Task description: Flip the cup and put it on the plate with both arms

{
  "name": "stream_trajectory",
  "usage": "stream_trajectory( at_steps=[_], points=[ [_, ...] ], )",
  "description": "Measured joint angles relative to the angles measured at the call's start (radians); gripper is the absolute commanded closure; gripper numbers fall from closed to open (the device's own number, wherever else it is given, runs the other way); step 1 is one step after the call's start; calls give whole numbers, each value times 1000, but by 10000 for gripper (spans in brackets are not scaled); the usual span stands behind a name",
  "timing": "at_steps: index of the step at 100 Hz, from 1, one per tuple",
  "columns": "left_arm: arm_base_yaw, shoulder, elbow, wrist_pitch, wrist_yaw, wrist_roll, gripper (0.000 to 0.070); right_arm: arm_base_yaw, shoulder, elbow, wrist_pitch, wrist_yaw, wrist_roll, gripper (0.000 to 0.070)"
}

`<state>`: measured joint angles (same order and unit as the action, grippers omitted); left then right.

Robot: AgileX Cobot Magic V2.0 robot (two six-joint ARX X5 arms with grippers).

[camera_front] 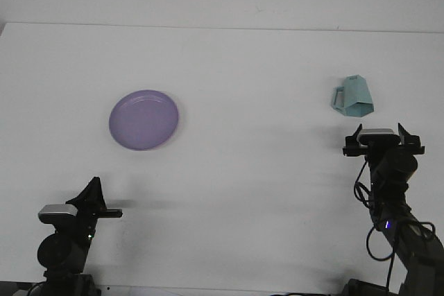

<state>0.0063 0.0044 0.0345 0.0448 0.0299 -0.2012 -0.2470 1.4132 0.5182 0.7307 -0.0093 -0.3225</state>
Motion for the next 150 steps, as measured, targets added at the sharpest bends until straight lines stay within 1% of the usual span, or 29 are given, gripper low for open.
stream_trajectory(
  at_steps=[6, 12, 30, 41, 55, 69, 72, 74, 77, 81, 86, 91, 98, 104, 122, 137, 150],
  points=[
    [0, 0, 0, 0, 0, 0, 687, -17, 77, 8, 89, -36, -5, 83],
    [0, 0, 0, 0, 0, 0, 687, -35, 150, 40, 120, -69, -11, 83],
    [0, 0, 0, 0, 0, 0, 687, -64, 345, 202, 122, -81, -14, 83],
    [0, 0, 0, 0, 0, 0, 687, -72, 429, 287, 122, -113, -17, 83],
    [0, 0, 0, 0, 0, 0, 687, -72, 526, 391, 126, -132, -42, 83],
    [0, 0, 0, 0, 0, 0, 687, -72, 618, 489, 122, -182, -64, 89],
    [0, 0, 0, 0, 0, 0, 687, -72, 635, 510, 118, -191, -67, 108],
    [0, 0, 0, 0, 0, 0, 687, -72, 646, 522, 116, -199, -67, 138],
    [0, 0, 0, 0, 0, 0, 687, -72, 660, 541, 109, -203, -67, 210],
    [0, 0, 0, 0, 0, 0, 687, -71, 671, 560, 93, -207, -67, 324],
    [0, 0, 0, 0, 0, 0, 687, -71, 676, 576, 76, -226, -68, 463],
    [0, 0, 0, 0, 0, 0, 687, -71, 677, 581, 70, -244, -69, 587],
    [0, 0, 0, 0, 0, 0, 687, -71, 677, 586, 72, -261, -72, 694],
    [0, 0, 0, 0, 0, 0, 687, -71, 677, 588, 72, -276, -74, 698],
    [0, 0, 0, 0, 0, 0, 687, -71, 676, 588, 73, -279, -61, 697],
    [0, 0, 0, 0, 0, 0, 687, -70, 642, 588, 28, -279, 5, 698],
    [0, 0, 0, 0, 0, 0, 687, -59, 515, 588, -79, -279, 68, 698]
  ],
)
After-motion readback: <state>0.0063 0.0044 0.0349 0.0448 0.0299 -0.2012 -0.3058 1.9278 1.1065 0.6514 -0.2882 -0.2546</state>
